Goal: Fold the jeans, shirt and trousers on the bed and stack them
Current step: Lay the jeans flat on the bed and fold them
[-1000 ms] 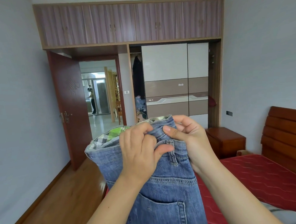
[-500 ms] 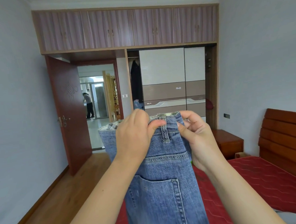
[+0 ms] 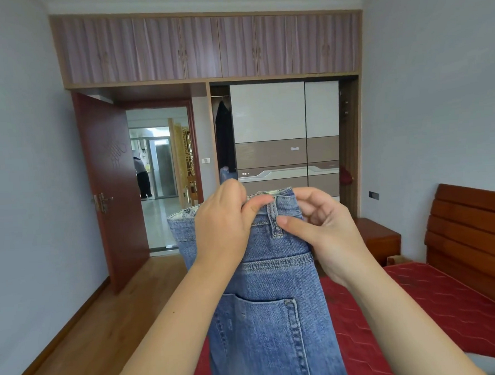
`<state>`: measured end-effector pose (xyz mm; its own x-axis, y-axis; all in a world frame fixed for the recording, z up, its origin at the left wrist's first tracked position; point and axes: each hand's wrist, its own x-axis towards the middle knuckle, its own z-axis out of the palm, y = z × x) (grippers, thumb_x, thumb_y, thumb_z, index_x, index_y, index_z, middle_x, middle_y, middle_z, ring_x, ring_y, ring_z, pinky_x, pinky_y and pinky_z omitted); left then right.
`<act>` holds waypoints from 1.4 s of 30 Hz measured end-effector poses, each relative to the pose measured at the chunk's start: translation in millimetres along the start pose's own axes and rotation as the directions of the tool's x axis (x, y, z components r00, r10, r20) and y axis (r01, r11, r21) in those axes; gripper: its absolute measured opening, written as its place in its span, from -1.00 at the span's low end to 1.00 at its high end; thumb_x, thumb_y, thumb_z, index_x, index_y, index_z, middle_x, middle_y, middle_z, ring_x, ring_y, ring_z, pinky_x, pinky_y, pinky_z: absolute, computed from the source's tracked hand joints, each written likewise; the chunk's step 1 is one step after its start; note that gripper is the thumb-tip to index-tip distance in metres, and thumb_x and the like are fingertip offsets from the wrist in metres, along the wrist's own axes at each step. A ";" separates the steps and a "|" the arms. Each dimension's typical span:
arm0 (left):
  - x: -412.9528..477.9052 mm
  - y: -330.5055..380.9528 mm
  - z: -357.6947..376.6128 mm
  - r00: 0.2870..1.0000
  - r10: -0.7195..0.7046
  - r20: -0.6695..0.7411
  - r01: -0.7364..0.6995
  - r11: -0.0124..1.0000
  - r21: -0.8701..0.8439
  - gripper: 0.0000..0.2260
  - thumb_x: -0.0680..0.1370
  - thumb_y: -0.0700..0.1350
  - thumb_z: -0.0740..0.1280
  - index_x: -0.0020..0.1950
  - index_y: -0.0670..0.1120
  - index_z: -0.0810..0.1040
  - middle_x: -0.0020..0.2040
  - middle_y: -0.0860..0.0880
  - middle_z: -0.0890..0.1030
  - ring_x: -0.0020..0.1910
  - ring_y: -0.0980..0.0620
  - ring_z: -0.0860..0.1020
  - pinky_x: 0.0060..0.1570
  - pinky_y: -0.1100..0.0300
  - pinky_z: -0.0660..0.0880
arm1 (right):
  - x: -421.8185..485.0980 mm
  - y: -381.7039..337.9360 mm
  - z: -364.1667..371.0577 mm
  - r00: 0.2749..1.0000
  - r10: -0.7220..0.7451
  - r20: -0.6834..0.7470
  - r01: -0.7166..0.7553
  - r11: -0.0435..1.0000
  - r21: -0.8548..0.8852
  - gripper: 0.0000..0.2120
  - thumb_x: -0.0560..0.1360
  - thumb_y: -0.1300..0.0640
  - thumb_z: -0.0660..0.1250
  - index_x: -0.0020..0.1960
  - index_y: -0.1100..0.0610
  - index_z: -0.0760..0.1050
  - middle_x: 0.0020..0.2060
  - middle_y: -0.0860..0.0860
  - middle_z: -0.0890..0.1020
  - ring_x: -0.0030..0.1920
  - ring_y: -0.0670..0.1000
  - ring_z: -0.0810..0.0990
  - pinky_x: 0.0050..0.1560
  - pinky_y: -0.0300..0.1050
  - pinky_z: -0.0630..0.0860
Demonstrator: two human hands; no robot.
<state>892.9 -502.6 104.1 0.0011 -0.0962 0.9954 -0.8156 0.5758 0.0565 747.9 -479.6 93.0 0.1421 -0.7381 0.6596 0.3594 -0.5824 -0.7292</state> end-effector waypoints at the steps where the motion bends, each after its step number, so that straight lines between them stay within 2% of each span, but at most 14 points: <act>1: -1.1 -2.6 -0.7 0.999 -0.016 0.038 0.017 0.999 -0.035 -0.48 0.52 0.28 0.07 -0.30 -0.17 0.35 -0.44 0.03 0.32 -0.49 0.02 0.28 -0.41 0.19 0.18 | 1.4 1.4 -1.4 1.000 0.001 -0.001 -0.001 1.000 -0.017 -0.73 0.34 0.47 0.33 -0.04 0.20 0.49 -0.25 -0.03 0.70 -0.26 -0.12 0.63 -0.21 -0.25 0.58; 3: -2.2 -8.6 -4.6 0.987 -0.069 0.142 0.085 0.991 -0.103 -0.54 0.46 0.28 0.18 -0.22 -0.14 0.38 -0.40 0.09 0.35 -0.44 0.03 0.35 -0.42 0.31 0.21 | 5.4 3.3 -5.9 1.000 0.002 -0.008 -0.002 0.999 -0.051 -0.72 0.38 0.50 0.28 -0.03 0.19 0.48 -0.25 -0.05 0.70 -0.24 -0.11 0.64 -0.18 -0.23 0.59; 6: -6.4 -27.9 -11.2 0.947 -0.138 0.289 0.163 0.984 -0.064 -0.44 0.35 0.36 0.22 -0.03 -0.12 0.45 -0.21 0.07 0.49 -0.20 0.03 0.47 -0.16 0.17 0.35 | 15.0 3.1 -19.1 0.999 -0.008 -0.051 0.005 0.998 -0.061 -0.70 0.40 0.53 0.23 -0.04 0.18 0.47 -0.26 -0.08 0.70 -0.24 -0.12 0.64 -0.19 -0.22 0.59; 9: -16.2 -49.8 -17.9 0.944 -0.084 0.318 0.049 0.992 0.116 -0.33 0.37 0.44 0.09 0.10 -0.10 0.51 0.00 -0.02 0.55 0.05 0.01 0.43 0.05 0.24 0.17 | 25.5 -0.1 -30.5 0.998 -0.019 -0.055 0.016 0.998 -0.058 -0.68 0.41 0.54 0.19 -0.06 0.16 0.45 -0.29 -0.10 0.70 -0.26 -0.15 0.64 -0.21 -0.25 0.59; 11: -21.9 -60.5 -22.2 0.949 -0.117 0.292 0.069 0.983 0.169 -0.33 0.34 0.42 0.17 0.17 -0.08 0.51 0.11 -0.04 0.52 0.15 0.05 0.34 0.11 0.30 0.07 | 31.3 -1.2 -35.7 0.998 -0.024 -0.050 0.021 0.998 -0.053 -0.67 0.42 0.55 0.17 -0.05 0.15 0.45 -0.28 -0.10 0.69 -0.25 -0.16 0.64 -0.22 -0.27 0.57; 14: -25.4 -64.2 -26.0 0.891 -0.331 0.311 0.333 0.942 0.047 -0.29 0.28 0.27 0.42 0.33 -0.02 0.39 0.22 0.05 0.41 0.22 0.14 0.31 0.20 0.30 0.13 | 39.1 0.1 -43.2 0.999 -0.022 -0.040 0.020 0.998 -0.052 -0.67 0.43 0.55 0.15 -0.04 0.15 0.44 -0.25 -0.11 0.70 -0.22 -0.15 0.64 -0.21 -0.25 0.58; 15: -27.4 -64.0 -25.4 0.836 -0.410 0.365 0.469 0.879 -0.087 -0.29 0.28 0.14 0.48 0.36 0.03 0.33 0.23 0.12 0.38 0.20 0.21 0.35 0.19 0.30 0.21 | 40.9 1.0 -45.3 0.999 -0.020 -0.038 0.018 0.998 -0.062 -0.67 0.43 0.55 0.15 -0.03 0.15 0.44 -0.24 -0.11 0.70 -0.21 -0.15 0.64 -0.21 -0.25 0.58; 18: -37.2 -64.8 -19.8 0.684 -0.528 0.504 0.730 0.507 -0.459 -0.31 0.27 -0.13 0.49 0.32 0.12 0.26 0.18 0.21 0.45 0.07 0.31 0.51 0.05 0.32 0.48 | 44.4 6.7 -49.6 0.999 -0.014 -0.047 0.010 0.996 -0.093 -0.65 0.43 0.55 0.15 -0.04 0.14 0.44 -0.24 -0.13 0.69 -0.21 -0.17 0.64 -0.20 -0.27 0.57; 20: -46.2 -69.6 -14.4 0.580 -0.568 0.584 0.809 0.318 -0.494 -0.42 0.33 -0.23 0.45 0.28 0.04 0.34 0.14 0.07 0.55 0.10 0.12 0.56 0.05 0.19 0.52 | 46.7 12.2 -54.0 0.998 -0.002 -0.071 -0.004 0.996 -0.085 -0.64 0.43 0.56 0.15 -0.05 0.12 0.44 -0.24 -0.14 0.69 -0.20 -0.18 0.63 -0.19 -0.28 0.57; 22: -50.7 -70.7 -11.1 0.516 -0.564 0.645 0.850 0.244 -0.466 -0.60 0.37 -0.26 0.42 0.18 -0.05 0.46 0.09 -0.03 0.62 0.11 -0.02 0.57 0.06 0.08 0.51 | 48.4 17.6 -60.3 0.997 0.009 -0.076 -0.017 0.995 -0.100 -0.64 0.43 0.55 0.16 -0.04 0.11 0.44 -0.23 -0.15 0.69 -0.19 -0.18 0.63 -0.18 -0.28 0.57; 27: -31.4 -64.7 -0.2 0.522 -0.649 0.553 0.843 0.296 -0.449 -0.85 0.42 -0.33 0.39 -0.12 -0.09 0.57 -0.17 0.02 0.65 -0.06 -0.05 0.60 -0.17 0.26 0.57 | 56.2 25.7 -69.1 0.999 0.019 -0.032 -0.028 0.945 -0.325 -0.68 0.46 0.50 0.21 -0.03 0.10 0.45 -0.23 -0.20 0.68 -0.18 -0.23 0.62 -0.15 -0.31 0.53; 33: 61.3 -36.3 -8.7 0.782 -0.575 0.240 0.559 0.479 -0.677 -0.83 0.41 -0.27 0.42 -0.12 -0.02 0.56 -0.13 0.04 0.64 -0.18 0.14 0.62 -0.24 0.33 0.55 | 99.2 -23.9 -57.4 0.932 -0.287 -0.224 0.225 0.938 -0.264 -0.69 0.47 0.39 0.29 -0.02 -0.02 0.46 -0.13 -0.09 0.66 -0.13 -0.17 0.62 -0.10 -0.30 0.54; 38: 55.2 -45.9 -8.1 0.782 -0.565 0.265 0.603 0.577 -0.551 -0.89 0.46 -0.19 0.40 -0.09 0.00 0.56 -0.09 0.01 0.64 -0.08 0.00 0.61 0.01 0.03 0.54 | 94.6 -14.4 -55.4 0.968 -0.210 -0.135 0.143 0.909 -0.391 -0.71 0.47 0.36 0.31 -0.04 -0.04 0.44 -0.13 0.03 0.64 -0.26 -0.23 0.61 -0.23 -0.33 0.52; 42: 64.4 -41.2 -18.6 0.812 -0.540 0.222 0.568 0.640 -0.517 -0.87 0.46 -0.20 0.39 -0.11 0.04 0.57 -0.11 0.04 0.63 -0.11 0.05 0.59 -0.03 0.09 0.51 | 92.1 -16.0 -55.3 0.969 -0.195 -0.150 0.152 0.954 -0.257 -0.75 0.46 0.38 0.30 -0.01 0.05 0.45 -0.31 -0.09 0.67 -0.28 -0.18 0.63 -0.23 -0.29 0.57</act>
<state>937.3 -517.5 167.2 0.3131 -0.5695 0.7601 -0.2224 0.7341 0.6416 704.3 -557.1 155.3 -0.0712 -0.6530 0.7540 0.1277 -0.7557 -0.6424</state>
